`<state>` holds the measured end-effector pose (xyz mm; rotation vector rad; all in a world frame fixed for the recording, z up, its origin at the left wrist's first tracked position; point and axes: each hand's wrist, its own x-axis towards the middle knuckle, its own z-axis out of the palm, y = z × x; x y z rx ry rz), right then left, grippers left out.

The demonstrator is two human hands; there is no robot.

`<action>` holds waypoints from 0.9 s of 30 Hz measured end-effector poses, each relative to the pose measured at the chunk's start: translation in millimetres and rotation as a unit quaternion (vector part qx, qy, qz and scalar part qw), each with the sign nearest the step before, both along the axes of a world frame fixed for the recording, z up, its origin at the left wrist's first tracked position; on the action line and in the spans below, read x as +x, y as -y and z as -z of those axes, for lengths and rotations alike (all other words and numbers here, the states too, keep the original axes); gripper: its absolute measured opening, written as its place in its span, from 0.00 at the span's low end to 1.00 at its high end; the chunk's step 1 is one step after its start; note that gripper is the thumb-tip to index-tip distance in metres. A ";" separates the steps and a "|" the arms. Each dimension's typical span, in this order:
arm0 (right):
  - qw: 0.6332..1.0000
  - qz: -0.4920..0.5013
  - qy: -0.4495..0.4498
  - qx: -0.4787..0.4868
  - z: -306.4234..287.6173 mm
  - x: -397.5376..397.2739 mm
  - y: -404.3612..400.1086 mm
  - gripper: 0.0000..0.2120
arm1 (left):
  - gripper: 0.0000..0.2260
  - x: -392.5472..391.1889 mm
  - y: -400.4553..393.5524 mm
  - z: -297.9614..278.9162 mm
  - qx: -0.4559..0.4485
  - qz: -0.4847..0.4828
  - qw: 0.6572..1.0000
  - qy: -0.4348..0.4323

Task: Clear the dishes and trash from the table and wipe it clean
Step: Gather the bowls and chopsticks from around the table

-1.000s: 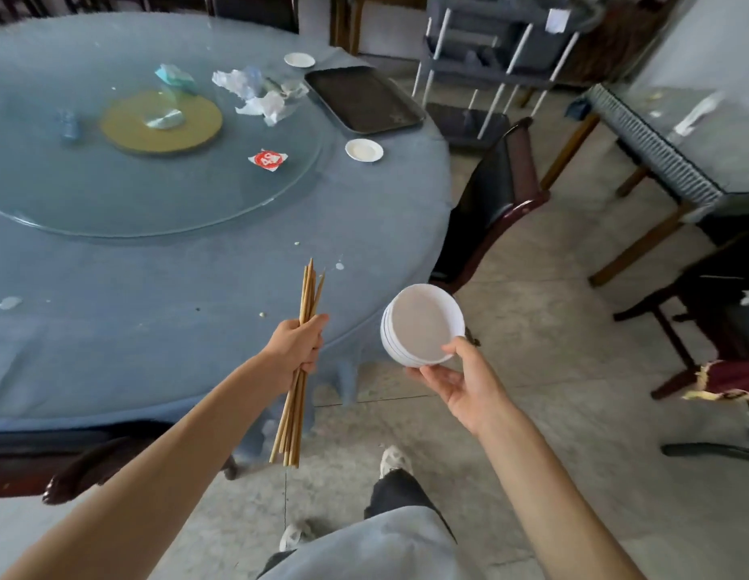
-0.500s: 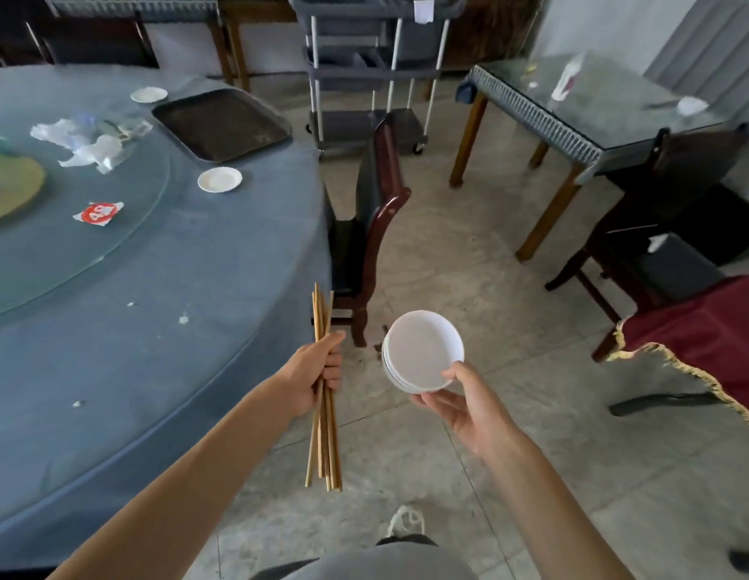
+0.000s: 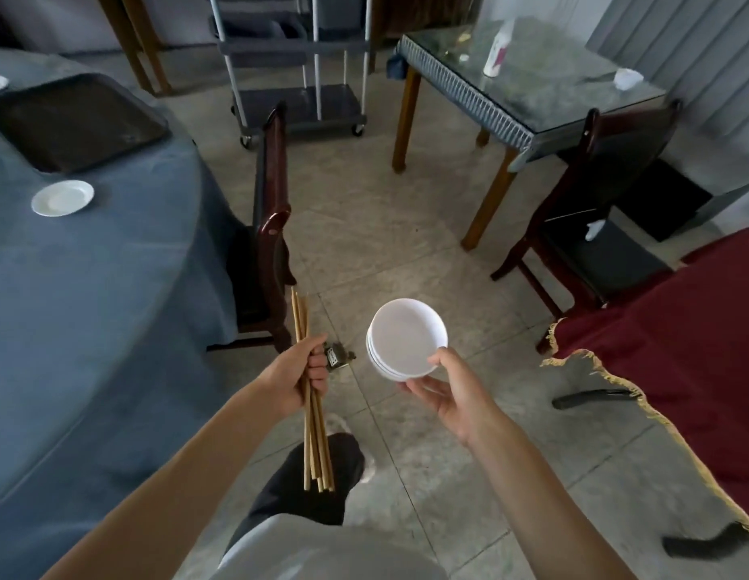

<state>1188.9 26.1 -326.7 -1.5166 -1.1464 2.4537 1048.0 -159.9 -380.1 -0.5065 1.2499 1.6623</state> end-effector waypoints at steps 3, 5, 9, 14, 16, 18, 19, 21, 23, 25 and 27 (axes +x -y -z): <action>1.000 -0.010 0.001 -0.006 0.6 -36.3 -47.2 0.08 | 0.20 -38.0 -48.4 11.1 -0.001 0.009 1.000 -0.008; 1.000 -0.009 -0.003 -0.002 1.9 -66.4 -81.2 0.08 | 0.20 -67.1 -85.4 19.0 0.000 0.015 1.000 -0.011; 1.000 0.002 -0.010 0.007 5.3 -133.1 -151.3 0.14 | 0.19 -126.2 -165.4 22.4 0.015 0.010 1.000 0.000; 1.000 0.005 -0.018 0.023 4.5 -210.2 -229.8 0.18 | 0.19 -199.5 -250.4 9.2 0.039 0.005 0.999 0.001; 1.000 -0.008 -0.011 0.021 -2.2 -236.7 -251.8 0.18 | 0.19 -226.8 -270.6 0.3 0.038 -0.001 0.999 -0.002; 1.000 -0.013 -0.014 0.011 -4.7 -260.1 -273.7 0.17 | 0.19 -253.4 -285.2 -3.1 0.040 -0.007 0.999 -0.004; 1.000 -0.015 -0.016 0.006 -5.4 -273.5 -284.5 0.16 | 0.19 -268.1 -291.9 -3.3 0.042 -0.015 0.999 -0.002; 1.000 -0.025 -0.007 -0.003 -2.8 -304.1 -304.7 0.16 | 0.19 -297.4 -304.2 -3.4 0.042 -0.029 0.999 0.004; 0.999 -0.038 0.002 -0.011 4.2 -337.9 -323.3 0.17 | 0.19 -327.1 -317.7 -1.8 0.043 -0.043 0.998 0.005; 0.999 -0.046 0.008 -0.016 13.0 -375.9 -344.9 0.19 | 0.19 -360.9 -333.4 3.7 0.042 -0.066 0.997 0.003; 0.997 -0.070 0.009 -0.017 21.1 -419.4 -368.5 0.18 | 0.20 -397.8 -351.8 10.6 0.041 -0.081 0.996 0.005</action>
